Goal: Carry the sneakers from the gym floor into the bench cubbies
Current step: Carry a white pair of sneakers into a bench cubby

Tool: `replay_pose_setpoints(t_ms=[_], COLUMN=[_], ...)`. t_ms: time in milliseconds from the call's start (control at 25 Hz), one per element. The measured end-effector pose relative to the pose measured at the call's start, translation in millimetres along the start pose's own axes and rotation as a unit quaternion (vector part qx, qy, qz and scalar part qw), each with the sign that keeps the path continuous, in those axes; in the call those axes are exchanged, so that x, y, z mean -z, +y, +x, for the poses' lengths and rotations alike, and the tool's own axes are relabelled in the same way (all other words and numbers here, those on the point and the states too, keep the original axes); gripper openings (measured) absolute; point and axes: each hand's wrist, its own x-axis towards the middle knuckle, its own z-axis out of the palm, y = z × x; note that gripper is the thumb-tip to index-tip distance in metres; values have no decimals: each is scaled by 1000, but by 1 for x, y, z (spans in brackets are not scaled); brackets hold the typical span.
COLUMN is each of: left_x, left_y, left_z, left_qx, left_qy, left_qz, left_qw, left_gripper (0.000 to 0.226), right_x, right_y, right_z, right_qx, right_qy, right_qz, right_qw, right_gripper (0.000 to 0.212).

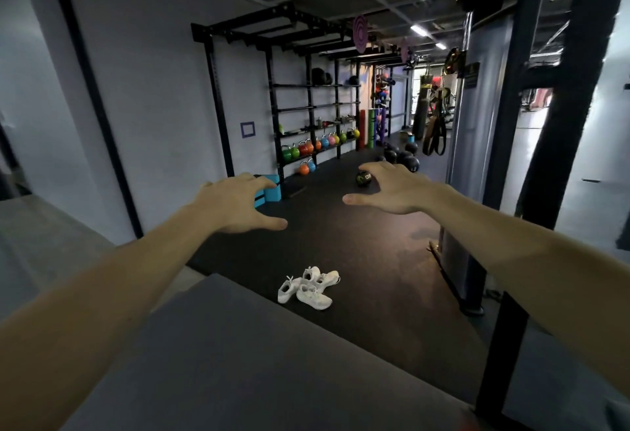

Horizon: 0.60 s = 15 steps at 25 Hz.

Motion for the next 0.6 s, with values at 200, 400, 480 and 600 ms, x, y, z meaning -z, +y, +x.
replay_pose_setpoints(t_ms=[200,400,480,600], left_x=[-47,-87,-102,-131], left_y=[-51,-107,-129,-173], left_z=[130,260,304,381], left_qx=[-19,-33,-35,-56], left_qy=[6,9,9,19], left_qz=[-21,-33,-31,-23], left_qw=[1000,999,999,998], left_gripper=[87,88,88,88], right_x=[-34,-59,-70,-94], right_y=[20,26,27,28], right_z=[141,276,320,400], right_qx=[-9,-17,-21,-37], right_qy=[-9,-13,-12,-7], right_qz=[5,8,3,-2], right_qw=[1000,1000,1000,999], right_gripper=[114,117,117,116])
